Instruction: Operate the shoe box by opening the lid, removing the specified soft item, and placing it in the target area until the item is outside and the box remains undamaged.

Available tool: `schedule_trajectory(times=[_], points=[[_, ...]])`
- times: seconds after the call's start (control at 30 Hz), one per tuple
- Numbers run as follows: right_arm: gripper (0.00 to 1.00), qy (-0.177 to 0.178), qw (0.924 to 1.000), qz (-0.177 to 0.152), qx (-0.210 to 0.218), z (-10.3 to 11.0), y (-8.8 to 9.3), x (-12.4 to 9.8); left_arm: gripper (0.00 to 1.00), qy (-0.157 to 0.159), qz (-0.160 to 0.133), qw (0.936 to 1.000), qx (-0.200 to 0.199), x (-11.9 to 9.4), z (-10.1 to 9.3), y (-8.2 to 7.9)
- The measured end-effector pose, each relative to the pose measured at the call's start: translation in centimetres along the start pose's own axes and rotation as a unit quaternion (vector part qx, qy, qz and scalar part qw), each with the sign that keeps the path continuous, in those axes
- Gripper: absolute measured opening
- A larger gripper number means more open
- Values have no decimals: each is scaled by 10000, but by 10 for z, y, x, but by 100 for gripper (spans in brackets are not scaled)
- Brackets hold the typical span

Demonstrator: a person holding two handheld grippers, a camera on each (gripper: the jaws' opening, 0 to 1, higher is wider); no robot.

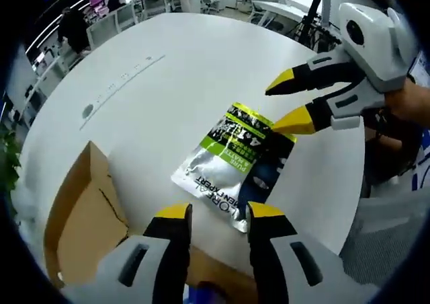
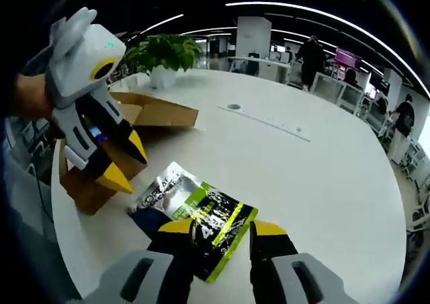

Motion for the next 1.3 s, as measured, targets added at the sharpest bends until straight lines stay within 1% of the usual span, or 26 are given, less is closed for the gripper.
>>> schedule_trajectory(times=[0.13,0.17,0.33,0.47,0.6,0.67,0.73,0.87,0.97,1.07,1.13,1.2,1.23,1.3], points=[[32,-62,9999,-29,-116,5,-4,-9,35,12,-215,9998,2,-14,-6,0],[32,-67,9997,-50,-209,6,-5,-12,36,26,-257,9997,15,-17,-8,0],[36,-125,9992,-93,-357,14,-11,-27,40,133,-538,9985,-50,-31,-13,2],[39,-174,9986,-123,-476,22,-17,-38,44,149,-611,9980,81,-40,-17,4],[42,-200,9981,-145,-573,29,-23,-49,50,237,-798,9965,123,-50,-23,8],[45,-275,9977,-112,-602,33,-26,-54,52,290,-859,9958,123,-57,-25,11],[47,-322,9971,-93,-677,36,-28,-57,56,309,-909,9953,140,-63,-27,16],[48,-374,9967,-112,-706,40,-34,-62,62,300,-1020,9942,143,-76,-28,26],[48,-443,9961,-171,-742,48,-40,-67,66,275,-1082,9937,127,-83,-27,31],[49,-557,9945,-237,-857,57,-48,-69,68,162,-1272,9917,69,-93,-24,37],[50,-619,9935,-301,-905,62,-52,-70,69,109,-1459,9892,-15,-102,-22,40],[51,-708,9911,-424,-1048,69,-59,-71,70,17,-1632,9866,-74,-111,-19,45],[51,-754,9903,-446,-1078,74,-62,-72,70,-73,-1746,9846,-100,-117,-17,48],[51,-838,9886,-497,-1152,80,-67,-72,71,-90,-1807,9833,-212,-124,-14,55]])
Point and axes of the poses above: the point that each gripper's makers call its tool centre point, and the gripper's own axes: x roughly forward along the fingers, z roughly to its left, y roughly out of its underside, the point moved 10 cm from there along -x, roughly backward along the fingers, and after that the axes turned 6 degrees about y, right-handed, at the moved point
